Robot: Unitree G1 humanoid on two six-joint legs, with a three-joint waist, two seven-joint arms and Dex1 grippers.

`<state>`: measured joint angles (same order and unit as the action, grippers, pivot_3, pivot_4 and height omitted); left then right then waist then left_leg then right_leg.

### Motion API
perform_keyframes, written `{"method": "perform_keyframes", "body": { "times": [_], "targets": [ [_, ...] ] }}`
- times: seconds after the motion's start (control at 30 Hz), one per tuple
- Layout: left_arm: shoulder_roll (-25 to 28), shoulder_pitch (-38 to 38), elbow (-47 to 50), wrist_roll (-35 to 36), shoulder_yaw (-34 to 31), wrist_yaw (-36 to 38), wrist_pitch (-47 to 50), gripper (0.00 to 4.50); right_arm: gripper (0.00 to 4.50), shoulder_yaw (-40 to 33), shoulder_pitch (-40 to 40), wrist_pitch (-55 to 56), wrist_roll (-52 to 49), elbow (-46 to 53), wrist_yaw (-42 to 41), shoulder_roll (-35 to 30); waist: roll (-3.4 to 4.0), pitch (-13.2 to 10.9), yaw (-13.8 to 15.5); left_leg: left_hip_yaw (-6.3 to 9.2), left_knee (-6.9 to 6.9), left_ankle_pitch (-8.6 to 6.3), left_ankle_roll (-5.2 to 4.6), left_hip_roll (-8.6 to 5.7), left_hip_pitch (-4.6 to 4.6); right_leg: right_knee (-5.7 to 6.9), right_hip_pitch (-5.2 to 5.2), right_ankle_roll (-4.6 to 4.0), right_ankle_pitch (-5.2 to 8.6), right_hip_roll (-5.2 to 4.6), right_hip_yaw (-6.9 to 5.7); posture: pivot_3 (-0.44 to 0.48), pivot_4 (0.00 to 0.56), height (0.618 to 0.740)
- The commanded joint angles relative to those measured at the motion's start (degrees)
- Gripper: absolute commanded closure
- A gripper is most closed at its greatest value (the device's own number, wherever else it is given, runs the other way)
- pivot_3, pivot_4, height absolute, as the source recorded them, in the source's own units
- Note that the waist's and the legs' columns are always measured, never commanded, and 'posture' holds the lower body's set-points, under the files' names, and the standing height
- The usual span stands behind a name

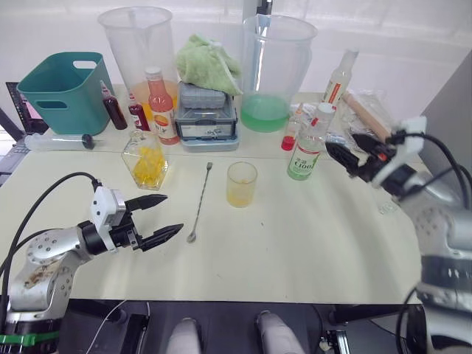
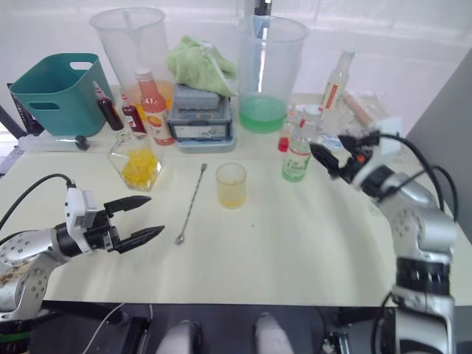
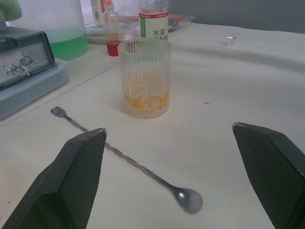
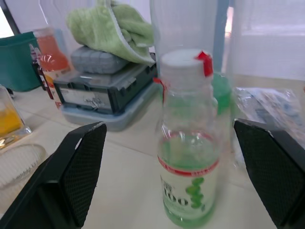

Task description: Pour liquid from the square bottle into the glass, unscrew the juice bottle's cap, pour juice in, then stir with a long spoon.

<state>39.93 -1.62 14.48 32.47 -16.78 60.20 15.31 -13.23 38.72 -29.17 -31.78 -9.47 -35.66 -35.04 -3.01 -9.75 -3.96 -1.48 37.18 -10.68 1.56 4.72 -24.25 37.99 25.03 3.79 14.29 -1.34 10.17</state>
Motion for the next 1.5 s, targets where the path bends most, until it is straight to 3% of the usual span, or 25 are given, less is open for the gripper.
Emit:
{"method": "perform_keyframes", "body": {
  "times": [0.03,0.67,0.7,0.93,1.0,1.23,1.5],
  "targets": [
    [0.06,0.38,3.04,1.41,-1.83,-1.86,0.25,0.02,0.00,0.87,4.04,5.02,3.38,-7.27,-2.89,-0.25,0.00,0.00,0.15,0.00,0.00,0.00,0.00,0.00,-0.03,0.00,0.00,0.00,0.00,-0.02,-0.02,0.000,0.150,0.707],
    [0.76,4.50,6.35,3.16,-4.91,-3.66,1.15,0.02,0.00,3.82,24.60,24.71,14.56,-44.10,-11.55,4.65,0.09,-0.06,-1.66,0.03,-0.15,0.00,0.00,-0.01,-0.03,0.01,0.05,-0.06,0.03,-0.03,-0.06,0.000,0.150,0.707],
    [0.75,4.54,6.29,3.07,-4.93,-3.66,1.05,0.00,0.54,3.59,25.38,25.28,14.60,-45.28,-11.91,4.76,0.09,-0.06,-1.80,0.03,-0.16,0.00,0.00,-0.01,-0.03,0.01,0.05,-0.06,0.04,-0.03,-0.06,0.000,0.150,0.707],
    [0.78,3.75,5.14,2.18,-4.37,-3.64,0.43,0.00,2.84,3.74,27.85,27.88,16.34,-50.55,-13.56,5.19,0.10,-0.07,-1.89,0.05,-0.22,0.00,0.00,-0.01,-0.02,0.01,0.05,-0.09,0.05,-0.03,-0.09,0.000,0.150,0.707],
    [0.75,3.31,4.76,1.87,-4.03,-3.56,0.25,0.00,2.97,3.57,28.29,28.20,16.49,-51.10,-13.81,5.20,0.10,-0.07,-1.90,0.06,-0.22,0.00,0.00,-0.01,-0.01,0.02,0.04,-0.09,0.05,-0.03,-0.09,0.000,0.150,0.707],
    [1.12,1.74,3.05,1.21,-2.94,-2.21,-0.48,0.00,2.97,2.64,28.03,25.24,14.98,-45.92,-18.62,3.27,0.21,-0.14,-2.07,0.07,-0.22,0.00,0.00,-0.01,-0.02,0.01,0.05,-0.09,0.06,-0.03,-0.09,0.000,0.150,0.707],
    [2.48,-2.23,-1.01,1.10,-0.18,1.87,-0.73,0.00,2.97,2.43,18.45,5.24,6.24,-15.03,-30.63,-4.39,0.51,-0.31,-1.54,0.13,-0.28,0.00,0.01,-0.03,-0.10,0.03,0.12,-0.07,0.09,-0.05,-0.16,0.000,0.150,0.707]
  ]
}}
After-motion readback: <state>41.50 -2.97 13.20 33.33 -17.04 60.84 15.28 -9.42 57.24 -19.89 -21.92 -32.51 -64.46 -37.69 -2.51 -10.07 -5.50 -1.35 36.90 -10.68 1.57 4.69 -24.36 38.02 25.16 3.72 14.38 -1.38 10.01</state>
